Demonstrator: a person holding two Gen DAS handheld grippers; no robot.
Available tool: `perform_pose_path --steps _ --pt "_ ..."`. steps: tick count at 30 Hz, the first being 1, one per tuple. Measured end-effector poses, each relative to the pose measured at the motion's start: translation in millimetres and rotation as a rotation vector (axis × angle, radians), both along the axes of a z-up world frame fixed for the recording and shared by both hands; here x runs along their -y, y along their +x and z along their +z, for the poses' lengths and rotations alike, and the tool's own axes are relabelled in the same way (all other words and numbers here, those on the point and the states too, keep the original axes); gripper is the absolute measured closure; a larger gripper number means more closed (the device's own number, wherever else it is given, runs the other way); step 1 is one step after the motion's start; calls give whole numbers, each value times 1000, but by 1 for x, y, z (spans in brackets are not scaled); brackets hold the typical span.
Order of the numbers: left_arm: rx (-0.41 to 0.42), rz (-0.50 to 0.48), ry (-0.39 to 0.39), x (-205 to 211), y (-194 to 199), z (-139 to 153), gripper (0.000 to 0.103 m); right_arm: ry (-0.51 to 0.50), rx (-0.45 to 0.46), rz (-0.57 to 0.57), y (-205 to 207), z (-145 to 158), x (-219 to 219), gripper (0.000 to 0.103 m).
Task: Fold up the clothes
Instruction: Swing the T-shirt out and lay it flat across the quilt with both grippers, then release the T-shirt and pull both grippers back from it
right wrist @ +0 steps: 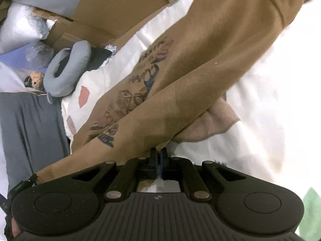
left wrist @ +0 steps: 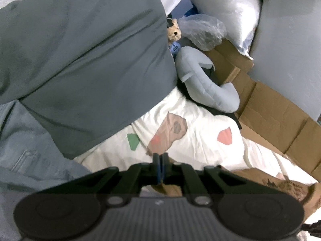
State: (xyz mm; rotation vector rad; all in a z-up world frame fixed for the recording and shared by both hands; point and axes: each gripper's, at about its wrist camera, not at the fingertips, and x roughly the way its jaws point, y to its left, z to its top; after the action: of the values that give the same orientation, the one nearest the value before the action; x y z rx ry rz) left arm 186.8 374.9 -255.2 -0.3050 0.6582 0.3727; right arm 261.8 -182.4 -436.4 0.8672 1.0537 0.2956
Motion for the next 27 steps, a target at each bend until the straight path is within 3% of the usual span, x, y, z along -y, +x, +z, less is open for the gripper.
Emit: perform_pose_path --steps 9,27 --pt "-17 -25 -56 32 -37 20 101 -83 12 35 -36 40 41 103" --pt "-19 -111 -195 115 -111 72 101 -272 69 -18 -105 165 170 103"
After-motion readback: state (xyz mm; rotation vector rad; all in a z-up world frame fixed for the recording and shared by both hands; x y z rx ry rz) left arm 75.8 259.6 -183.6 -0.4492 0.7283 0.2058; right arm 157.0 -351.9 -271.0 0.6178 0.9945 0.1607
